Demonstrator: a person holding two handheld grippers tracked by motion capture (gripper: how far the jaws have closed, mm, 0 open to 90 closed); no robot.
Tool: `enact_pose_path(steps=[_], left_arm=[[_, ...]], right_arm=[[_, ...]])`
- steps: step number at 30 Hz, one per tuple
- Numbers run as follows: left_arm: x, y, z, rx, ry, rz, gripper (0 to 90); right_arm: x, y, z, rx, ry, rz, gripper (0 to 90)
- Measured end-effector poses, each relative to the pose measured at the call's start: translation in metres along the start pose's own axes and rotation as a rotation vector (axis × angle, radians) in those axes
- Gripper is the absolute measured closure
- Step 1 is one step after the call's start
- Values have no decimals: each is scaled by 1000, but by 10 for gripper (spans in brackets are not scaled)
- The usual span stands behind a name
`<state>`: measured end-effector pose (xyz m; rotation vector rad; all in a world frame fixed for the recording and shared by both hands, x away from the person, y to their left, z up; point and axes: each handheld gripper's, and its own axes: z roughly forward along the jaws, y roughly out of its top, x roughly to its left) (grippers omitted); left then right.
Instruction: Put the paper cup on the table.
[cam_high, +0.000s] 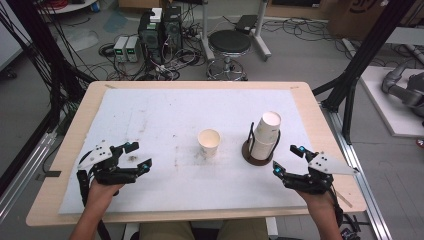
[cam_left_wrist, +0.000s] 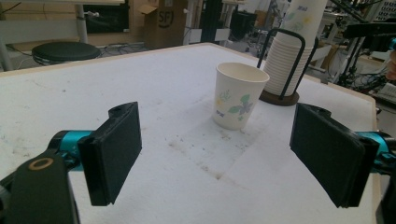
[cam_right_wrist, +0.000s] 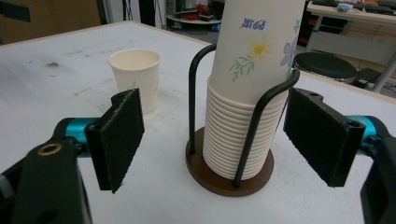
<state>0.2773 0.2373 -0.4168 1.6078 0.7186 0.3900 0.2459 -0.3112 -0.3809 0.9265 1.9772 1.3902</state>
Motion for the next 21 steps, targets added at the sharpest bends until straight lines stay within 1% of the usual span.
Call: enact_pose_path(steps=[6, 16, 21], left_arm=[[0, 0, 0, 0, 1, -5, 168], [0, -1, 1, 11, 1, 2, 168], [0, -1, 1, 9, -1, -2, 168]], right_arm=[[0, -1, 1, 4, 0, -7, 206], [0, -1, 1, 5, 4, -8, 205], [0, -1, 1, 5, 5, -8, 206]])
